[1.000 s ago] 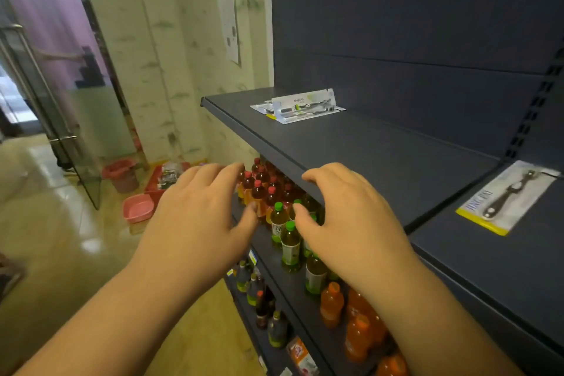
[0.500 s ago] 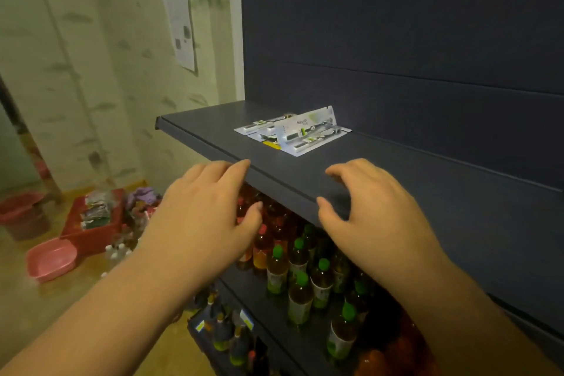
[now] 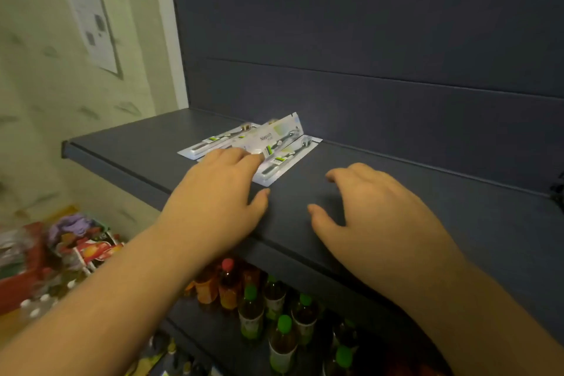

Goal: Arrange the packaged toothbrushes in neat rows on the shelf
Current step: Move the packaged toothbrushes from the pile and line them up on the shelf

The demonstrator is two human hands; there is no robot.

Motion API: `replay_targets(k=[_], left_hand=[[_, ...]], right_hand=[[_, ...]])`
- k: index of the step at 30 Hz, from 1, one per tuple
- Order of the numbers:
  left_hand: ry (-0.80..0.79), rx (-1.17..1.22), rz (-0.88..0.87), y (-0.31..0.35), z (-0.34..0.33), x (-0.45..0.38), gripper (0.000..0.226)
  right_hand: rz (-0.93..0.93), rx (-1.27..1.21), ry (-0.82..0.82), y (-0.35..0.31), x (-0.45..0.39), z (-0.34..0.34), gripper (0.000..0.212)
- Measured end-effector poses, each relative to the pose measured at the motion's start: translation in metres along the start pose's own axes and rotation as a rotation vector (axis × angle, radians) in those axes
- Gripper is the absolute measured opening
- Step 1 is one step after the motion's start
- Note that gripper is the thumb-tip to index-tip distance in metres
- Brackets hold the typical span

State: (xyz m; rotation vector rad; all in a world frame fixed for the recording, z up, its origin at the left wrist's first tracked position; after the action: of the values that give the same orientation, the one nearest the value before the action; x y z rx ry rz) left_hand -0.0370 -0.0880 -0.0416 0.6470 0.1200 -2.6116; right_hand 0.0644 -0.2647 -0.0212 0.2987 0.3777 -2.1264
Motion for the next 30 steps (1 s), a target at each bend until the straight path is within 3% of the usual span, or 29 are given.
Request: replay_targets(k=[4, 9, 14, 17, 21, 30], left_hand=[[-0.014, -0.055, -0.089, -0.009, -0.020, -0.047, 0.047], [-0.022, -0.169, -0.078, -0.031, -0.044, -0.090, 0.029], [-0.118, -0.240, -0.037, -0.043, -0.053, -0.111, 0.047], [-0.089, -0.252, -0.071, -0.044, -0.055, -0.116, 0.046], [-0.073, -0.100, -0.033, -0.045, -0.056, -0.114, 0.041], [0.230, 0.438, 0.097, -0.051, -0.053, -0.093, 0.048]], right_hand=[[-0.007, 0.008, -0.024, 0.003, -0.005, -0.001, 0.041], [-0.059, 0.000, -0.039, 0.006, -0.011, -0.006, 0.038], [-0.114, 0.045, -0.026, 0.006, -0.020, -0.015, 0.040], [-0.149, 0.079, -0.039, 0.003, -0.021, -0.015, 0.040], [-0.178, 0.122, -0.050, -0.006, -0.023, -0.013, 0.042], [-0.217, 0.238, -0.118, -0.030, -0.059, -0.018, 0.044]])
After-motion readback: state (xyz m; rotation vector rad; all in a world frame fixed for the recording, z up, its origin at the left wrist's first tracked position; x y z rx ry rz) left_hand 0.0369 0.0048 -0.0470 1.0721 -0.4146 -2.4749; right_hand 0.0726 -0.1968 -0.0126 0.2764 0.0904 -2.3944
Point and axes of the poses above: each hand's wrist, its own x-axis away from the middle knuckle, its own z-axis out of the back of the hand, y = z × x, the point moved 1 cm from there along -x, towards the middle knuckle, and after that the axes turned 2 degrees about -z, right-handed, at the moved point
